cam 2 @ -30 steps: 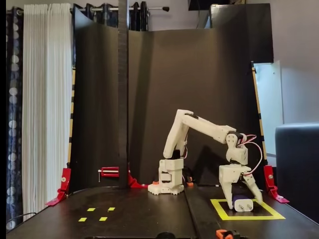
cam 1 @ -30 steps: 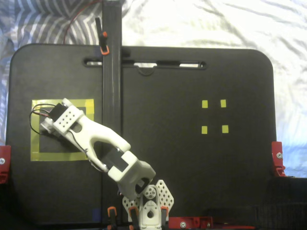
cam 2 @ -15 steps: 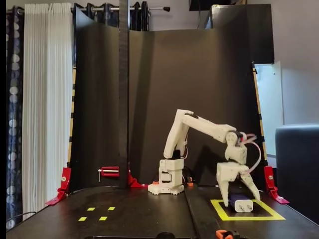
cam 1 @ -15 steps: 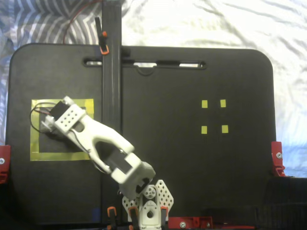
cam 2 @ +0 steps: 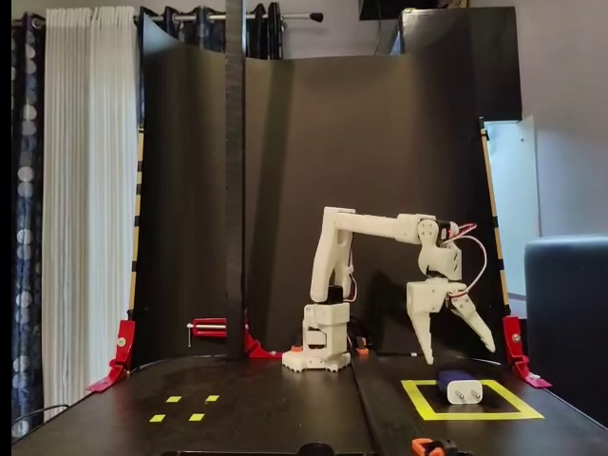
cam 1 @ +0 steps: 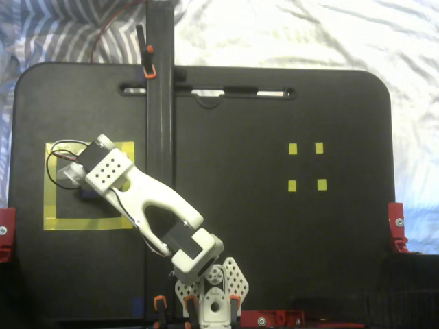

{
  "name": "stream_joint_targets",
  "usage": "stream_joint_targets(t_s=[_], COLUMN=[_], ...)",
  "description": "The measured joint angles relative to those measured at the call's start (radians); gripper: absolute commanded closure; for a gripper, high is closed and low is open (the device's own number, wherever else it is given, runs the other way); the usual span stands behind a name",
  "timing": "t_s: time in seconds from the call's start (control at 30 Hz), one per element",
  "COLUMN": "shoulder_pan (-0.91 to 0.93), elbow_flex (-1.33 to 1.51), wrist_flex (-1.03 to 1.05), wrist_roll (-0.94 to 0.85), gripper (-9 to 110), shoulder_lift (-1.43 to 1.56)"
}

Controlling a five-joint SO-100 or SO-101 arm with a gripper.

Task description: Grasp a block and put it in the designated area.

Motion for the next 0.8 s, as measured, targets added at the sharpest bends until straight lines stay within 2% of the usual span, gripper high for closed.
stream_joint_targets(t_s=[0.33,0.5,0.8], shoulder_pan=[0.003,0.003,0.014], elbow_flex=[0.000,0.000,0.000], wrist_flex=[0.000,0.000,0.000], wrist_roll=[0.000,0.000,0.000], gripper=[86,101,101], shoulder_lift=[0.005,0.006,0.015])
